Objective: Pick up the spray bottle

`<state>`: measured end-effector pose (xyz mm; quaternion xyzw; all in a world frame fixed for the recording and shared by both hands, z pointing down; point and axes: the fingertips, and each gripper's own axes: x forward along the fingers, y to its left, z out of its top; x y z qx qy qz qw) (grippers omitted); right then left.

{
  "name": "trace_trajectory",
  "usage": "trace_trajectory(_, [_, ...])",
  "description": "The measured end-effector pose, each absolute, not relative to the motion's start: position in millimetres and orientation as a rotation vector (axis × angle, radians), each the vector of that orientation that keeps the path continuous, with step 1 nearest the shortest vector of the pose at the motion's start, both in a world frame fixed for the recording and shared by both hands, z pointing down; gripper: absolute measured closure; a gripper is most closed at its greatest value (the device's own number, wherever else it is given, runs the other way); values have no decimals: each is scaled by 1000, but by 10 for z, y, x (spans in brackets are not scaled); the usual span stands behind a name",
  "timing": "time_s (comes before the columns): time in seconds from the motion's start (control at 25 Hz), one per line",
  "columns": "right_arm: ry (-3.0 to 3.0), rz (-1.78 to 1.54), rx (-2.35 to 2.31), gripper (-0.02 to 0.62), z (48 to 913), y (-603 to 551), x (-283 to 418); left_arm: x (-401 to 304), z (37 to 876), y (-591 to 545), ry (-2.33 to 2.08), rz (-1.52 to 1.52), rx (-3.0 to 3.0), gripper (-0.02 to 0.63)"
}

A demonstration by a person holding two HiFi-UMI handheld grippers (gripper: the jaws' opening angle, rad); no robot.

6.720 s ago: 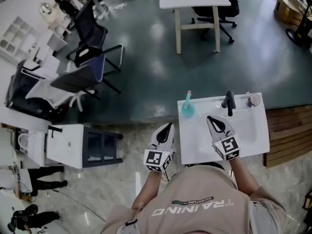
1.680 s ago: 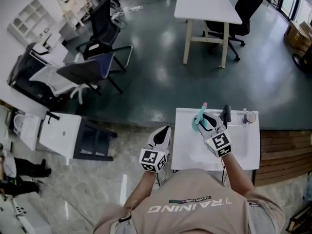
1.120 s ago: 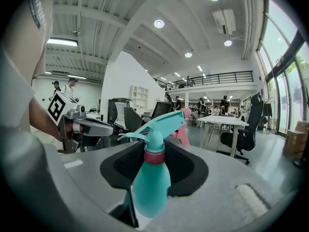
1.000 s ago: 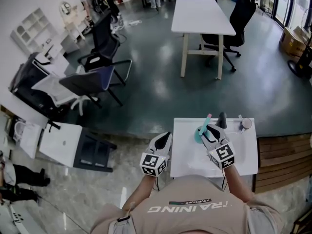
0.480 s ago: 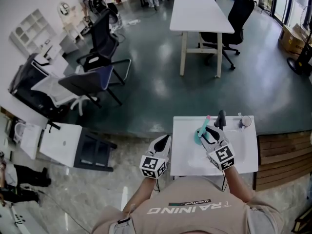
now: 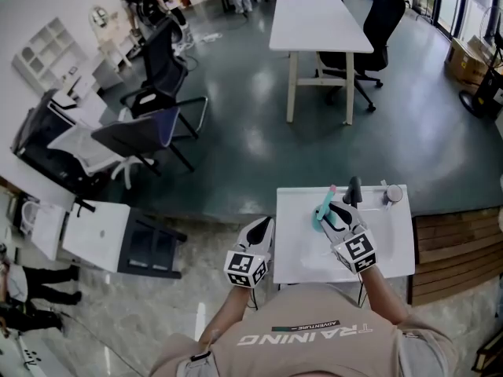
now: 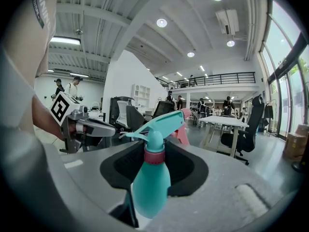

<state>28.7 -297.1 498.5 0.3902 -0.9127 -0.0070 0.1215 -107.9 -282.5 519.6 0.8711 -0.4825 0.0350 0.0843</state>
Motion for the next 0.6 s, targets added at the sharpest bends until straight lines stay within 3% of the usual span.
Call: trace_trajectory(0.6, [-2645,-23,1159,463,5057,-3022,347,-1095,5251,-2862,-1440,116,2593,588])
